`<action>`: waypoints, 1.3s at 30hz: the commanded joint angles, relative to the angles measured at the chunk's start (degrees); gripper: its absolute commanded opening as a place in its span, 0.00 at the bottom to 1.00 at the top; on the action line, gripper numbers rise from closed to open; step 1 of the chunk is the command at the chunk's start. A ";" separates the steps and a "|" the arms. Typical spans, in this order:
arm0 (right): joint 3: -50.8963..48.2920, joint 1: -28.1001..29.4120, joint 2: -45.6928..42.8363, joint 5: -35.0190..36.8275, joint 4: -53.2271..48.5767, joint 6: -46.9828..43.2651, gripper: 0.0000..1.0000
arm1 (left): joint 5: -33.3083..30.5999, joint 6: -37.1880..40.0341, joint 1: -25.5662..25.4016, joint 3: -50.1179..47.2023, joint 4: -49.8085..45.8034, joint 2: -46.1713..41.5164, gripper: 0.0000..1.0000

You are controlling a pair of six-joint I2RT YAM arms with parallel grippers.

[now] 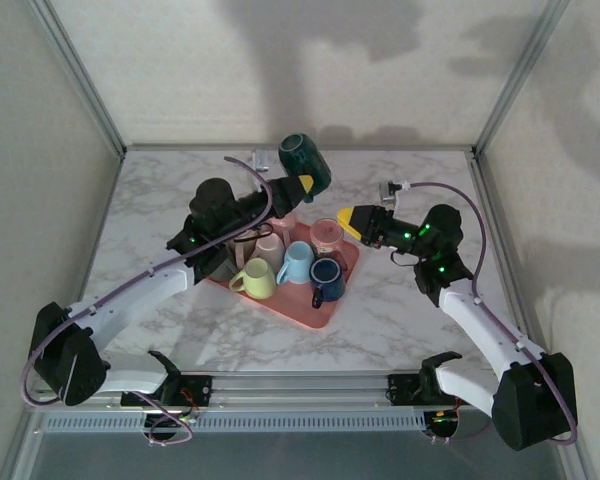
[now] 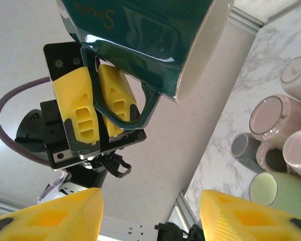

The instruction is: Turn the mug right side up

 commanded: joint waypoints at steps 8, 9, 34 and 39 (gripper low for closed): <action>0.79 2.35 4.07 7.82 13.07 0.96 0.54 | 1.51 -7.62 0.13 4.81 12.52 1.99 0.00; 0.72 2.33 4.96 8.41 14.94 1.33 0.54 | 1.51 -7.78 0.15 4.67 12.54 2.15 0.00; 7.06 5.75 19.98 18.22 36.23 10.62 0.39 | 2.74 -15.67 -0.22 3.74 18.46 4.85 0.00; 7.34 5.78 19.85 18.66 36.86 9.55 0.29 | 2.87 -17.56 -0.11 2.08 21.19 4.96 0.00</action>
